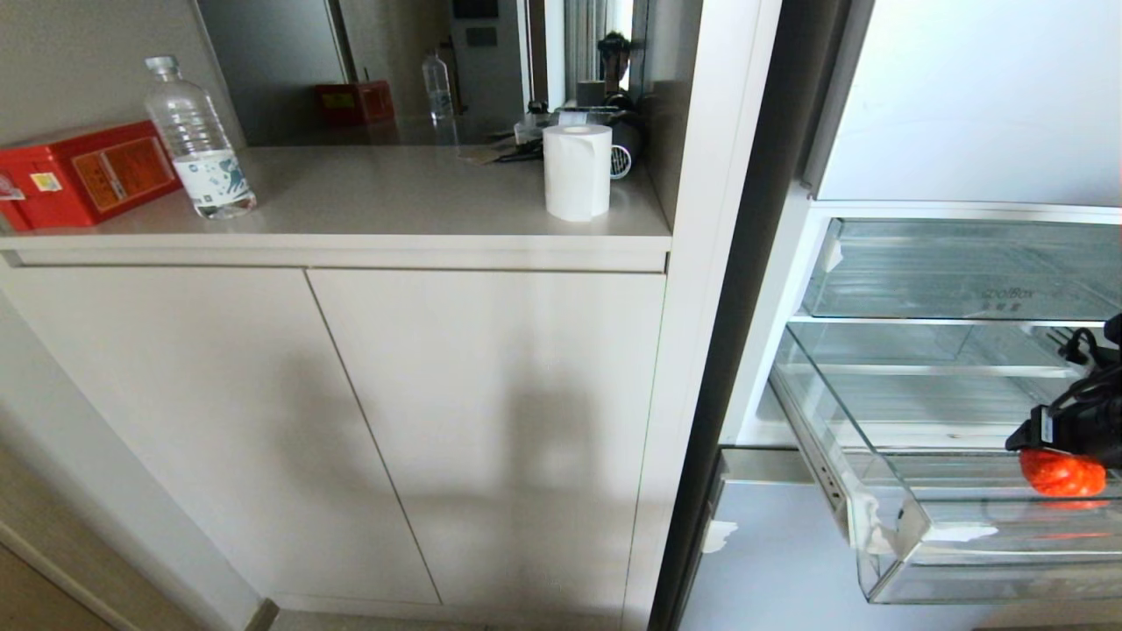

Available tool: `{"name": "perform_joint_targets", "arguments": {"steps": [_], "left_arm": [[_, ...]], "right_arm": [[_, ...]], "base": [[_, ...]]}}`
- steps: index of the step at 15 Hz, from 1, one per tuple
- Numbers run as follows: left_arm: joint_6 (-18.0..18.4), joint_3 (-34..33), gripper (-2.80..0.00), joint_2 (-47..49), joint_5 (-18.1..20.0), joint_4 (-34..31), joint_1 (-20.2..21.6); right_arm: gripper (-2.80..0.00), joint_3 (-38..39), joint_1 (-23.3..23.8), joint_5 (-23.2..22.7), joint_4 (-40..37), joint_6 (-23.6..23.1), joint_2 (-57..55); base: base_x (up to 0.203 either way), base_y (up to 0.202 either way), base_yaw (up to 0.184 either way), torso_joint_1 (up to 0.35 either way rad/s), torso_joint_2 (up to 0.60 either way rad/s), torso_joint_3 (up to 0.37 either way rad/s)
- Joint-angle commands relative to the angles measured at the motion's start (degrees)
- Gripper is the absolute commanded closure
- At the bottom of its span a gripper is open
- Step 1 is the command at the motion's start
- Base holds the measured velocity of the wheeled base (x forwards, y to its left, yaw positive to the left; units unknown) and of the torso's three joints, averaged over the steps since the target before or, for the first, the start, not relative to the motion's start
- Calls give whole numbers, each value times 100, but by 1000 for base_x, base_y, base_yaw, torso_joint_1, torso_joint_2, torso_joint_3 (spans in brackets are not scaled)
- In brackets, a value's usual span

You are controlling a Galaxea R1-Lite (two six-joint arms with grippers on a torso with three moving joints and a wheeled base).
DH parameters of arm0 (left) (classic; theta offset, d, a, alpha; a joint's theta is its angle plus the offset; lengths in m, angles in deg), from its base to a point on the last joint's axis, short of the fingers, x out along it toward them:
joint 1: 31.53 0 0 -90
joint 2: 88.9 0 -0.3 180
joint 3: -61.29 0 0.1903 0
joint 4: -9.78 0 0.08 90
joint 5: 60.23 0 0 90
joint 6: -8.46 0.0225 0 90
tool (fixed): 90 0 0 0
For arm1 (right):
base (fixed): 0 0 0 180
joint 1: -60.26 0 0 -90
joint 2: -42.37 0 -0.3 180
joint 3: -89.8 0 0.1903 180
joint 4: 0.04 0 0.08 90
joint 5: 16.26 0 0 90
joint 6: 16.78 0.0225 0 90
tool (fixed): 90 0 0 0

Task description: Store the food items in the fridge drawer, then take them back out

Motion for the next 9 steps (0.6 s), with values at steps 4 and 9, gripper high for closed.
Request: {"name": "perform_joint_targets", "arguments": {"steps": [4,9], "left_arm": [[2,0,0,-11,0,0,1],[2,0,0,-11,0,0,1]], "right_arm": [[0,300,9,-7,-7,-55,363],[0,318,16,-21,1,41,871]], "base": [[0,0,0,0,0,0],[0,0,0,0,0,0]]}}
